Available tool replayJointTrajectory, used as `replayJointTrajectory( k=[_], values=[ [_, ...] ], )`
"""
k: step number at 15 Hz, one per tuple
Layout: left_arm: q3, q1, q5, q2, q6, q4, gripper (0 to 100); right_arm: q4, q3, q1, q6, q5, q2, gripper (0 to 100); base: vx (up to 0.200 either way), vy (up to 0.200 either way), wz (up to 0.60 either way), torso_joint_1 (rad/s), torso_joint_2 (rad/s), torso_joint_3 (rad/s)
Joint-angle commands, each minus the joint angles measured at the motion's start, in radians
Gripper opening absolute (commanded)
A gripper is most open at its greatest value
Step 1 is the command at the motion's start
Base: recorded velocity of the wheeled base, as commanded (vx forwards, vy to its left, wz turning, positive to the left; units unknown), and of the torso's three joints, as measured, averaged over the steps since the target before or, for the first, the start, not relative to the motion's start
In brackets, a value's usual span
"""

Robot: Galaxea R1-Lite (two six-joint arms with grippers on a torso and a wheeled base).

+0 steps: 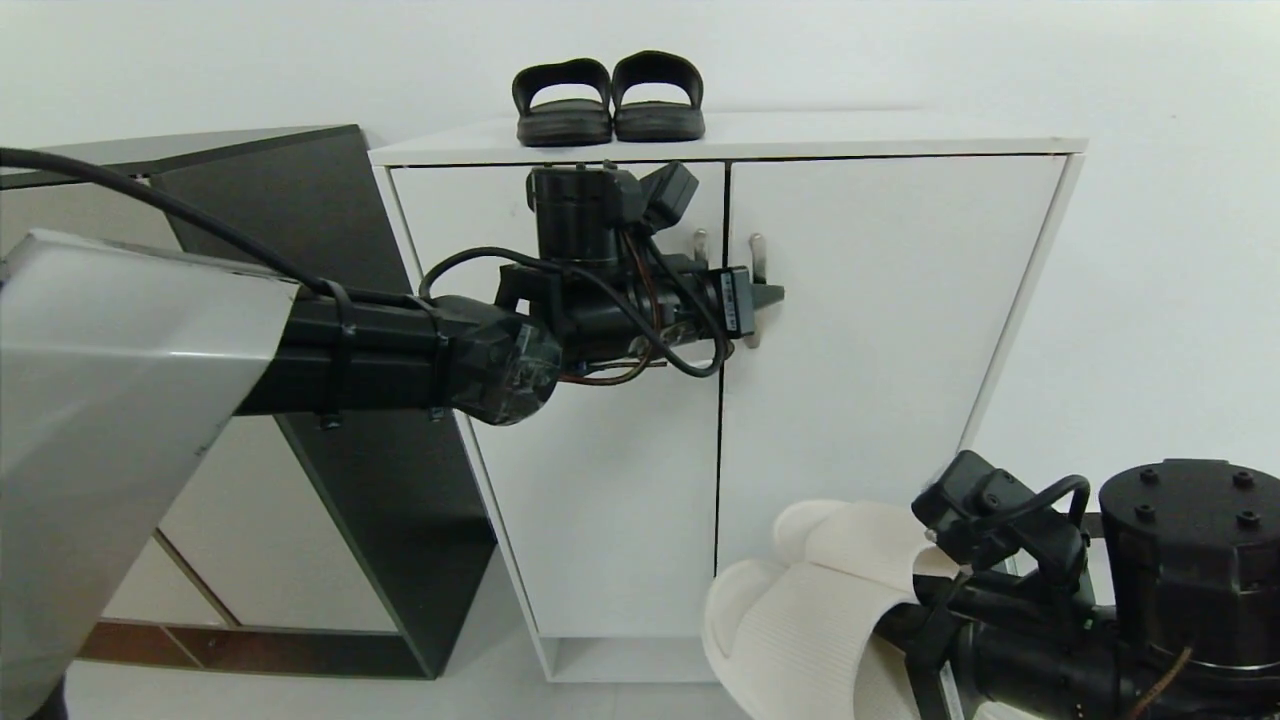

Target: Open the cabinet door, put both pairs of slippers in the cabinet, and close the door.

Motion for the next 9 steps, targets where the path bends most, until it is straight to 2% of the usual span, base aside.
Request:
replayJointTrajectory(
  k=[1, 4, 6, 7, 9],
  values=[
    [0.067, -0.001, -0.012, -0.08, 0.0, -0.005, 0, -0.002, 0.026, -0.001, -0.001, 0.052, -0.04, 0, 0.0, 0.0, 0.0, 0.0, 0.0, 0.0],
    [0.192, -0.015, -0.041, -0.167, 0.016, -0.017, 0, 0.002, 0.055, -0.001, -0.006, 0.156, -0.081, 0, 0.0, 0.0, 0.0, 0.0, 0.0, 0.0],
    [0.259, -0.027, -0.038, -0.202, 0.014, -0.074, 0, 0.002, 0.072, 0.001, -0.007, 0.202, -0.104, 0, 0.0, 0.0, 0.0, 0.0, 0.0, 0.0],
    [0.325, -0.04, -0.035, -0.238, 0.014, -0.126, 0, 0.002, 0.081, 0.001, -0.009, 0.23, -0.121, 0, 0.0, 0.0, 0.0, 0.0, 0.0, 0.0],
    [0.425, -0.058, -0.033, -0.313, 0.014, -0.167, 0, 0.004, 0.097, 0.001, -0.027, 0.251, -0.135, 0, 0.0, 0.0, 0.0, 0.0, 0.0, 0.0]
  ],
)
